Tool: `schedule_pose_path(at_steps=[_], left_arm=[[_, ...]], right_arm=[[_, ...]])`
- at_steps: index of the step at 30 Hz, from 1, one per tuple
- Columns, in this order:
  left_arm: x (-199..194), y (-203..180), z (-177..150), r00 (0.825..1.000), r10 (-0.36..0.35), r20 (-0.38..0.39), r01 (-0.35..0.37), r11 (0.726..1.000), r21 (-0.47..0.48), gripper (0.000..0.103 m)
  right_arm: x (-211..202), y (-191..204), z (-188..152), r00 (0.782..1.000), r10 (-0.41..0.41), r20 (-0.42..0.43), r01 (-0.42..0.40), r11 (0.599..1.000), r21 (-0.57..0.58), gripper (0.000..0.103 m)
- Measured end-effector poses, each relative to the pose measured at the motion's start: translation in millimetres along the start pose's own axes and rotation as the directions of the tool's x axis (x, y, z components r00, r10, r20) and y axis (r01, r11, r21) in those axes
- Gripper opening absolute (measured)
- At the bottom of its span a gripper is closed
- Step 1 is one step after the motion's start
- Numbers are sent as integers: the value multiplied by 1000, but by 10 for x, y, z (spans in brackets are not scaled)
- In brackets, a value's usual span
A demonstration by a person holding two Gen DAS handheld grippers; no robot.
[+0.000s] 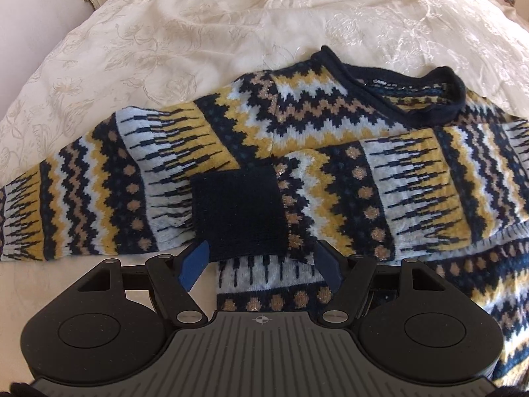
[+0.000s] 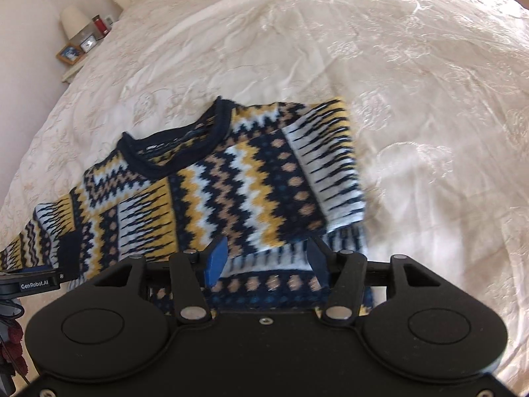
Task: Fold small clothes
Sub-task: 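Carry the cuff across the sweater body and open the right tool, then move the left tool to the cuff of the other sleeve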
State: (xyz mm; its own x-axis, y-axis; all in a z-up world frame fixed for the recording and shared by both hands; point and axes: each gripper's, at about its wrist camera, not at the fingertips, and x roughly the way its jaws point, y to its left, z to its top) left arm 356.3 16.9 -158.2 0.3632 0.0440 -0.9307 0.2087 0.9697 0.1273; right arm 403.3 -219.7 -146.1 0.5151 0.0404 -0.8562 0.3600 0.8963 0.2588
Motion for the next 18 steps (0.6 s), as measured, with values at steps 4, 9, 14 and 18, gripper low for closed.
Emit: schedule_pose_path(at_steps=[4,9,14,18], left_arm=[[295,-8,-28,997,-8,-81,6,1000,-22,70],[387,149,-67,995,-50,-83,40,993,-114,82],[396,299,-118,993,-90,-77,78,987,-141,86],[399,317,-79,993,-79,-87,67,988,-141,87]], right_arm=[[85,-226,168,999,-38,7,38,999,22,60],[317,-365,353,999,-43,-14,43,999,26,60],[584,-400,439,997,-43,-61,45,999,30,59],[679,-315,446,994,-26,-102,24,999,-23,14]])
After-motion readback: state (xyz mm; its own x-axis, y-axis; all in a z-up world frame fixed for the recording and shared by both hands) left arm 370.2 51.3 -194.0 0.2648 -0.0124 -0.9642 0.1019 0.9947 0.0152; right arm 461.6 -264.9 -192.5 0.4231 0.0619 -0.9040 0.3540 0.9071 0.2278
